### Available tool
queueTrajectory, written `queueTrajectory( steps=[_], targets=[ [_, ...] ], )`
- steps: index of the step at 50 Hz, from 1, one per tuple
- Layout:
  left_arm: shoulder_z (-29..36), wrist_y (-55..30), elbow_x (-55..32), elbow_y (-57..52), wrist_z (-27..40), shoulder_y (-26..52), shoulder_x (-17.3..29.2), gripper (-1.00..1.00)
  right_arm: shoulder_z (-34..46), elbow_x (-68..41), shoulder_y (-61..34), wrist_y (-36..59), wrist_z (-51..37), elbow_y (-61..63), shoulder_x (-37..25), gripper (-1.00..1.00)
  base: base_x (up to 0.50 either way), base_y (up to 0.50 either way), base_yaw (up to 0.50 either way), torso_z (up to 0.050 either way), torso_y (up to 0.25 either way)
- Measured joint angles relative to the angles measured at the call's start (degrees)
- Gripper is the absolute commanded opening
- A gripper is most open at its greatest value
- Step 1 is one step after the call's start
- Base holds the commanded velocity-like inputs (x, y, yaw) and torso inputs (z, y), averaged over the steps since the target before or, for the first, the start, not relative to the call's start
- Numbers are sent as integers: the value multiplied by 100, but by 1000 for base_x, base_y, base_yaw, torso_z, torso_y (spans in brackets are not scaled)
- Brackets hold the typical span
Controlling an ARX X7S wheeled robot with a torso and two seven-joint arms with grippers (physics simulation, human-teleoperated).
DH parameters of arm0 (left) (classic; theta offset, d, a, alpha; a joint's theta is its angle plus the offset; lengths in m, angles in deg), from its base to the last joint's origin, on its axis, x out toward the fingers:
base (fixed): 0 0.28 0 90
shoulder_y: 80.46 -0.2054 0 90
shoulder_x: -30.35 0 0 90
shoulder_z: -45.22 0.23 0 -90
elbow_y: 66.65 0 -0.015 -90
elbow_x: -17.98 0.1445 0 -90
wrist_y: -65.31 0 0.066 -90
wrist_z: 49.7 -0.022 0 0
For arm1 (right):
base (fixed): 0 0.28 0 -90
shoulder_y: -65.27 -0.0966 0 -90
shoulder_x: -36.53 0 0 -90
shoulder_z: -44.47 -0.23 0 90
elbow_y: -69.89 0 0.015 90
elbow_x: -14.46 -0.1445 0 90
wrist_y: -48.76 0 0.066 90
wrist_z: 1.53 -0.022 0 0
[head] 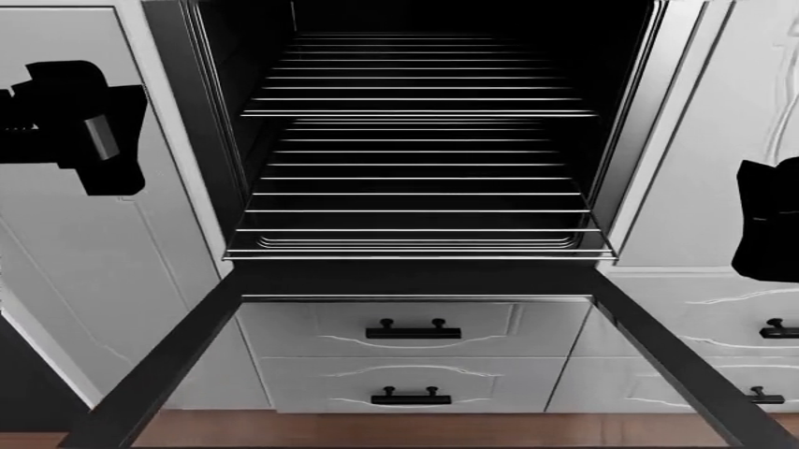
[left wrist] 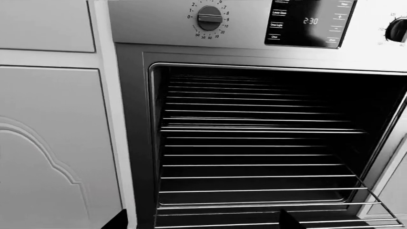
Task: Fully slide the bottom oven rack out.
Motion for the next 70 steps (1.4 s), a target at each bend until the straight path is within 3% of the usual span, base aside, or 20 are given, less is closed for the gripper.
queueTrajectory(
  steps=[41,57,70],
  targets=[
    [136,216,1,-123,-135,-101,228,100,210,17,-325,45,23,67,133,100,232,-14,0,0,0],
    [604,484,-903,-12,196,212,271,100,1239,-863,-1895,33,-688,-458,609,100,0,0,0,0,-223],
    [1001,663,-1410,27,409,613,209,100,1822,-1064,-2552,-39,-761,-611,703,100,0,0,0,0,-250]
  ],
)
